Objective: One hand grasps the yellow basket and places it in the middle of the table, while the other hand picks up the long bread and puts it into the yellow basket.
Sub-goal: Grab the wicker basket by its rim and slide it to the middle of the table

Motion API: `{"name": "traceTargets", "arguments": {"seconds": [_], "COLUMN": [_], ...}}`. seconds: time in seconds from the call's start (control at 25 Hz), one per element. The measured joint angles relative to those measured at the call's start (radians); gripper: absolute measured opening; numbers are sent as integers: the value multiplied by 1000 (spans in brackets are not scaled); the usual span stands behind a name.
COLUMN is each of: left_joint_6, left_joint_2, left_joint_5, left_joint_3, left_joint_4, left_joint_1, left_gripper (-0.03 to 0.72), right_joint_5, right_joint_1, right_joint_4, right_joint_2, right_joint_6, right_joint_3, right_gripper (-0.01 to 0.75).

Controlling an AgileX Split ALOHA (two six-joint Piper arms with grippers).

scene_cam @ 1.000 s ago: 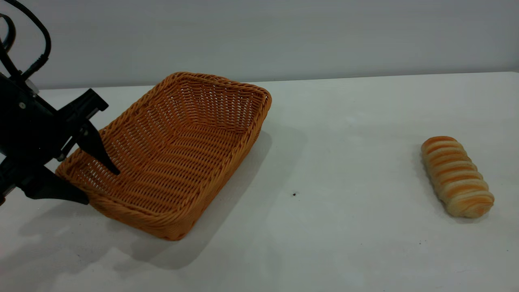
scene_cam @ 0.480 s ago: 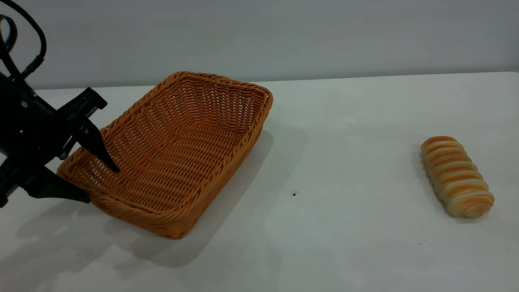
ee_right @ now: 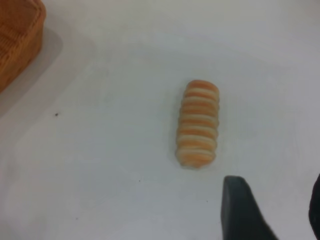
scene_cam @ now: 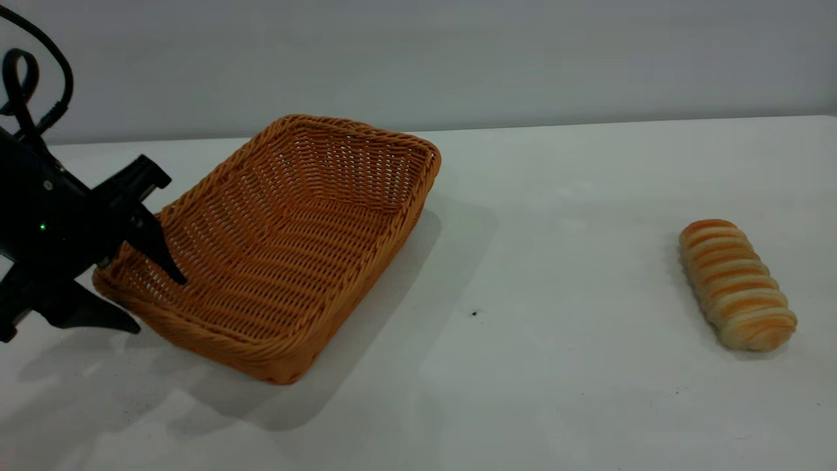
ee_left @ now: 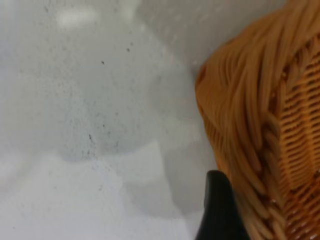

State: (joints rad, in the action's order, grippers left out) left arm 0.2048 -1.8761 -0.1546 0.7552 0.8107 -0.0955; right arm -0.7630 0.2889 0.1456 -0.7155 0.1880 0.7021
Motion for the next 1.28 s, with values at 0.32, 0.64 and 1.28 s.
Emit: {"name": "traceTargets", "arguments": {"seconds": [0.32,0.64,1.28], "left_joint_6": [0,13,-312], "left_joint_2": [-67,-67,-26], "left_joint_5": [32,67,-141], "left_joint_3": [0,1,180], "left_joint_4": [26,52,11], "left_joint_1": [0,0,-2], "left_gripper": [477,111,111], "right_joint_5": [-1,-1,-2], "right_joint_1": [0,0,0], "right_joint_4": [0,0,-1], "right_joint_2": [0,0,0], "right_joint_6": [0,0,0], "right_joint_3": [0,0,0], "right_gripper": [374,374,374]}}
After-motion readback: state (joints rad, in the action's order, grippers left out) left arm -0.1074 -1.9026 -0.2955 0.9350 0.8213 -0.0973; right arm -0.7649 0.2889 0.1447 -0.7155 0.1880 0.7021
